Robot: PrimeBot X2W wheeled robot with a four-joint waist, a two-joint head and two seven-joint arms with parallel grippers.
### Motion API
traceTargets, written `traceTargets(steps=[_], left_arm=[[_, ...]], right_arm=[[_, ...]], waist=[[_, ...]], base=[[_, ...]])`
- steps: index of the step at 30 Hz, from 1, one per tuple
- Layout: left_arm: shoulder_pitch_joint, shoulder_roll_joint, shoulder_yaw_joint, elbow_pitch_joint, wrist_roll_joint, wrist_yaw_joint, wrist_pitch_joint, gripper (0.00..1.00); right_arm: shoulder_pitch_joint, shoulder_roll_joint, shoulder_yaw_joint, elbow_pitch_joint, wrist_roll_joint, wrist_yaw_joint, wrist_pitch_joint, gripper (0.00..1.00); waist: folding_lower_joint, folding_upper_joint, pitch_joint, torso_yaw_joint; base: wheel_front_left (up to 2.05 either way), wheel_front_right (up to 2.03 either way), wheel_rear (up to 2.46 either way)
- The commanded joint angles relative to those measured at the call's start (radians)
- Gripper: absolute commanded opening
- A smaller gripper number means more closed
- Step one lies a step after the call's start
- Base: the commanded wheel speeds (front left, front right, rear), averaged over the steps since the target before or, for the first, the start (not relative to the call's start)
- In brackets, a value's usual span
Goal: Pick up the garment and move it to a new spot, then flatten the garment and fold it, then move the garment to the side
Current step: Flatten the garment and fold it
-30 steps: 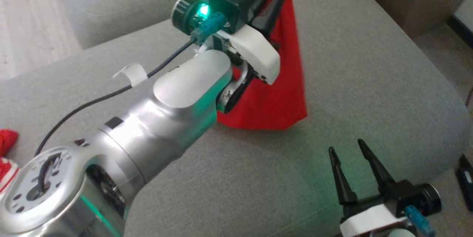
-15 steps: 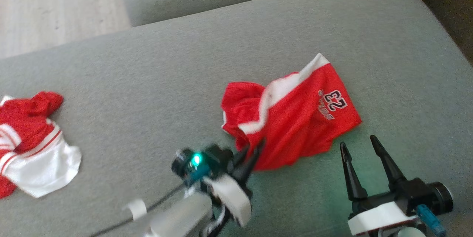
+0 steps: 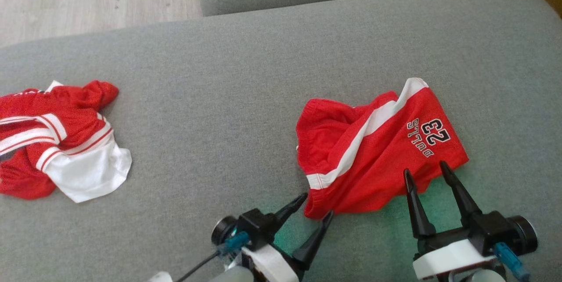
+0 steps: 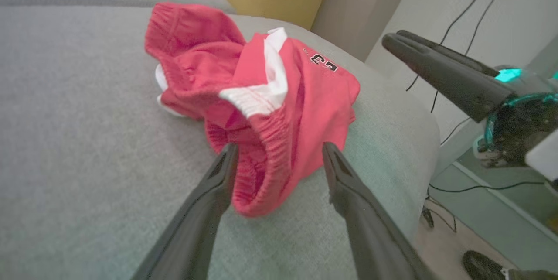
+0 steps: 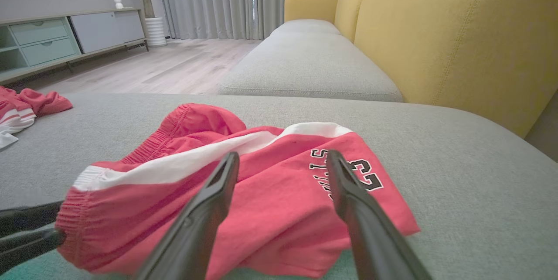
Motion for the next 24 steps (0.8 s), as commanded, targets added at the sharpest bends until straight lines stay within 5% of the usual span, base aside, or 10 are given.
traceTargets(steps=[1, 9, 16, 17, 19, 22, 24], left_arm=[[-0.016, -0.007, 0.043, -0.019, -0.029, -0.006, -0.005, 1.00], [0.000, -0.025, 0.111, -0.068, -0.429, -0.014, 0.097, 1.00], [-0.033, -0.002, 0.089, -0.118, -0.569, -0.015, 0.142, 1.00], [-0.036, 0.002, 0.084, -0.123, -0.578, -0.015, 0.139, 0.95], [-0.041, 0.011, 0.075, -0.133, -0.590, -0.015, 0.123, 0.45], [-0.049, 0.022, 0.054, -0.146, -0.604, -0.015, 0.103, 0.27], [-0.055, 0.027, 0.040, -0.150, -0.615, -0.015, 0.093, 0.00]], right_arm=[[-0.029, -0.007, 0.020, -0.025, 0.000, 0.007, -0.004, 1.00], [-0.016, -0.007, 0.027, -0.019, 0.009, 0.007, -0.004, 1.00], [-0.019, -0.007, 0.023, -0.015, 0.008, 0.007, -0.004, 1.00], [-0.019, -0.007, 0.022, -0.014, 0.007, 0.007, -0.004, 1.00], [-0.018, -0.007, 0.020, -0.012, 0.005, 0.007, -0.004, 1.00], [-0.016, -0.007, 0.019, -0.010, 0.004, 0.007, -0.004, 1.00], [-0.015, -0.007, 0.019, -0.008, 0.003, 0.007, -0.004, 1.00]], waist=[[0.0000, 0.0000, -0.008, 0.000], [0.0000, 0.0000, -0.020, -0.016], [0.0000, 0.0000, -0.016, -0.033], [0.0000, 0.0000, -0.016, -0.035], [0.0000, 0.0000, -0.017, -0.037], [0.0000, 0.0000, -0.020, -0.038], [0.0000, 0.0000, -0.023, -0.036]], base=[[0.00, 0.00, 0.00], [0.00, 0.00, 0.00], [0.00, 0.00, 0.00], [0.00, 0.00, 0.00], [0.00, 0.00, 0.00], [0.00, 0.00, 0.00], [0.00, 0.00, 0.00]])
